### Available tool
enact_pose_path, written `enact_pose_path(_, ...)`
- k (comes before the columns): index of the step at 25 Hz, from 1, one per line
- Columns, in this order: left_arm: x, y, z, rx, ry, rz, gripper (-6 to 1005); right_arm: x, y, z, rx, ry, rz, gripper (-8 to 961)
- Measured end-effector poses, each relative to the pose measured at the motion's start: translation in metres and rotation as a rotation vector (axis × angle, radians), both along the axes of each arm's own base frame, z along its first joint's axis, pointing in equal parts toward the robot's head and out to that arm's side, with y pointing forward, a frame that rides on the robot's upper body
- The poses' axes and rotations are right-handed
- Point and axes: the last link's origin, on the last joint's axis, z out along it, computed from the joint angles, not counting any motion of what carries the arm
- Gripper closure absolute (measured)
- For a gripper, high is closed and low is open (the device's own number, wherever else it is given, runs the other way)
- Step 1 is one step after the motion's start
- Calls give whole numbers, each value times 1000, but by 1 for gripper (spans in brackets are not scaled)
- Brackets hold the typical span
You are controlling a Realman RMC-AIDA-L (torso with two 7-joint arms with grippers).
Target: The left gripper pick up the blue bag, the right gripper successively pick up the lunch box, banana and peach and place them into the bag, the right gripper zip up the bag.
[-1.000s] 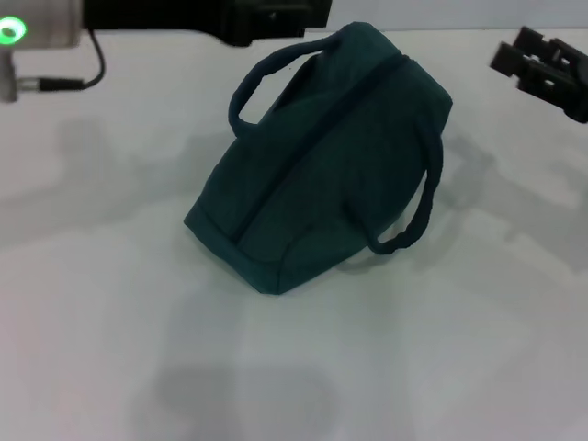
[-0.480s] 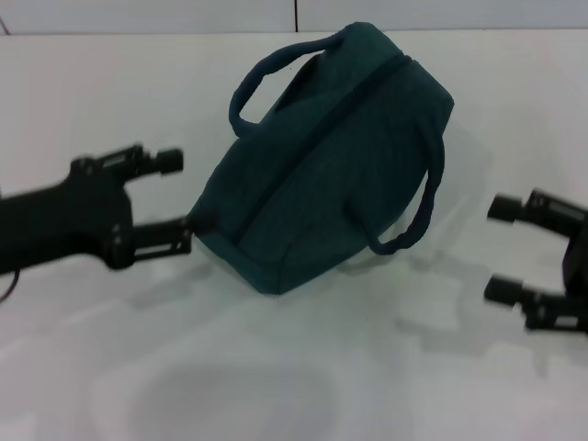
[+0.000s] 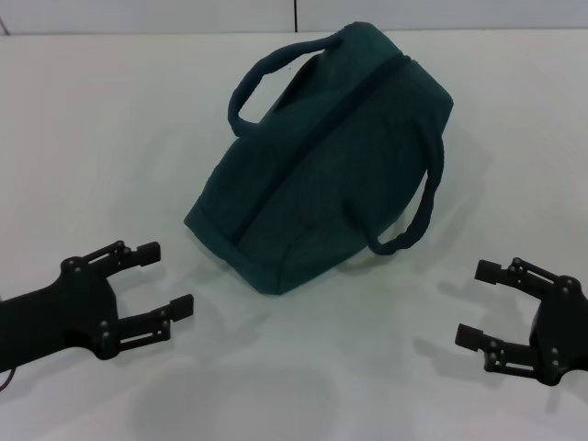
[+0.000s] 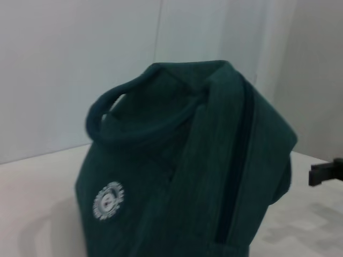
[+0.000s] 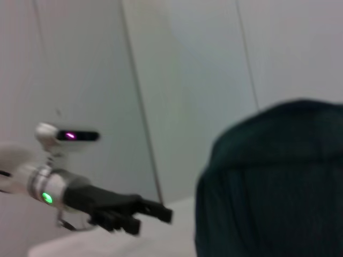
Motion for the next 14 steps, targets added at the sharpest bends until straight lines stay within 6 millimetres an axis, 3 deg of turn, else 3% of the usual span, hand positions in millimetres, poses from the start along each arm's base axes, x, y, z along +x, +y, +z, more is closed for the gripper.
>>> enact_pose_path(6,-11,-5,-2,55,6,-1,151,11,2,-6,27,-66,-44,85)
enact_pose_path(14,-12,-5,-3,59,4,-9,151,13,5,-8,30,-85,-55,85)
